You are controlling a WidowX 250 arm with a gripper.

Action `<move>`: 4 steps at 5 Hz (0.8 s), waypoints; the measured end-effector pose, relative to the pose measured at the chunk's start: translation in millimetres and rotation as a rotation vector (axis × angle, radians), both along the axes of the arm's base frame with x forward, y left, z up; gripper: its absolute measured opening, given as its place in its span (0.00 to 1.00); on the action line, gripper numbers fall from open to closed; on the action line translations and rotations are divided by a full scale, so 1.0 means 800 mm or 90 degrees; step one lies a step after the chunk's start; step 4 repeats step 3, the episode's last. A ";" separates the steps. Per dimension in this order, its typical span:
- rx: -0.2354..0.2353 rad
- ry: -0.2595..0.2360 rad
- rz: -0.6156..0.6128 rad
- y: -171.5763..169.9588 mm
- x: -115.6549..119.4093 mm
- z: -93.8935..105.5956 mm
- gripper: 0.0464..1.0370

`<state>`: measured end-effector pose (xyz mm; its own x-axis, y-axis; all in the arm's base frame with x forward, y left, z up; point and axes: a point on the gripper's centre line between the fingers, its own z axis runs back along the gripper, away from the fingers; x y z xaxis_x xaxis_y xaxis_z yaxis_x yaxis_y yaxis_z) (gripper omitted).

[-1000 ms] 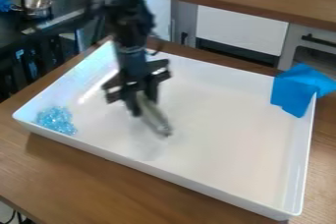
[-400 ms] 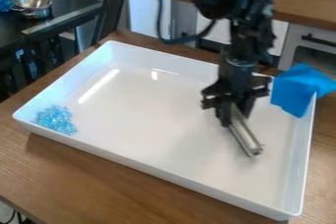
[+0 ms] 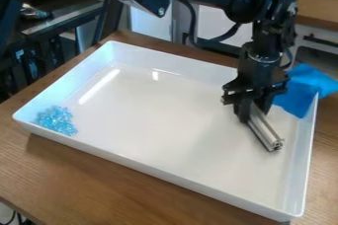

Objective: Sweep into pile

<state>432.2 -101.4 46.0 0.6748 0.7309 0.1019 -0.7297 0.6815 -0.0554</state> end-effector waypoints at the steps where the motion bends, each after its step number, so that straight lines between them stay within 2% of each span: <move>1: -0.022 0.035 -0.011 0.009 -0.007 0.001 0.71; 2: -0.087 0.017 -0.036 0.022 -0.018 0.069 0.95; 3: -0.164 -0.025 -0.070 0.038 -0.034 0.136 0.96; 4: -0.164 -0.025 -0.070 0.038 -0.034 0.136 0.96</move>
